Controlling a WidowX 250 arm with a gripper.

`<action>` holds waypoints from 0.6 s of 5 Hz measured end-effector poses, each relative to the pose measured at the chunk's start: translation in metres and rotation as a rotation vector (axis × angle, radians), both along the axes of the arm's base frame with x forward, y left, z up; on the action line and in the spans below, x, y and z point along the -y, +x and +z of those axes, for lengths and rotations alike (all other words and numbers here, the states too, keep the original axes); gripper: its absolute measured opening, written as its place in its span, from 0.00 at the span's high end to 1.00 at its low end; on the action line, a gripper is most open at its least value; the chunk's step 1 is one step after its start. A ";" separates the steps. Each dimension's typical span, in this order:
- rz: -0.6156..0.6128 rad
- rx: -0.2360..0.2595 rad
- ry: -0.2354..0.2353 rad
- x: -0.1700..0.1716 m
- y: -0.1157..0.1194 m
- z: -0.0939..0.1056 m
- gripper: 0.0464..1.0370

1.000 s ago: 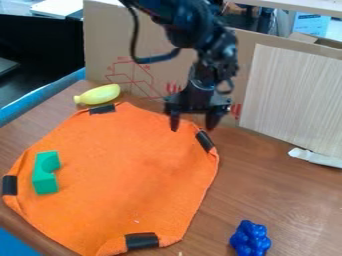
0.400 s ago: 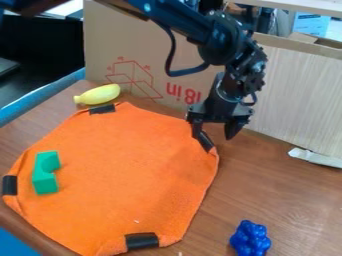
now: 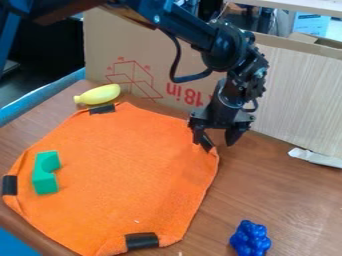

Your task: Folds the cloth from the bottom right to the top leftt

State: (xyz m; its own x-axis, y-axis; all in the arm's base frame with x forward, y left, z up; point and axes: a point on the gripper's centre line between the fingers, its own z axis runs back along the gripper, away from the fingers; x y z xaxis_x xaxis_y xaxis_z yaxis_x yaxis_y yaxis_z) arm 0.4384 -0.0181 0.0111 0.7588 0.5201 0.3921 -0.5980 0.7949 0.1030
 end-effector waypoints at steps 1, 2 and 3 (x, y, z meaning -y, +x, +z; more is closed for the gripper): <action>-0.007 -0.026 -0.018 -0.001 -0.003 -0.002 0.37; -0.008 -0.047 -0.015 -0.006 -0.008 -0.007 0.67; -0.020 -0.057 -0.010 -0.007 -0.019 -0.007 0.89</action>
State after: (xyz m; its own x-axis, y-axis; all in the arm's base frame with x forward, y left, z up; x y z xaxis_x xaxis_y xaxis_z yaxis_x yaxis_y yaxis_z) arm 0.4197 -0.0112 0.0046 0.7902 0.5083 0.3423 -0.5752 0.8079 0.1282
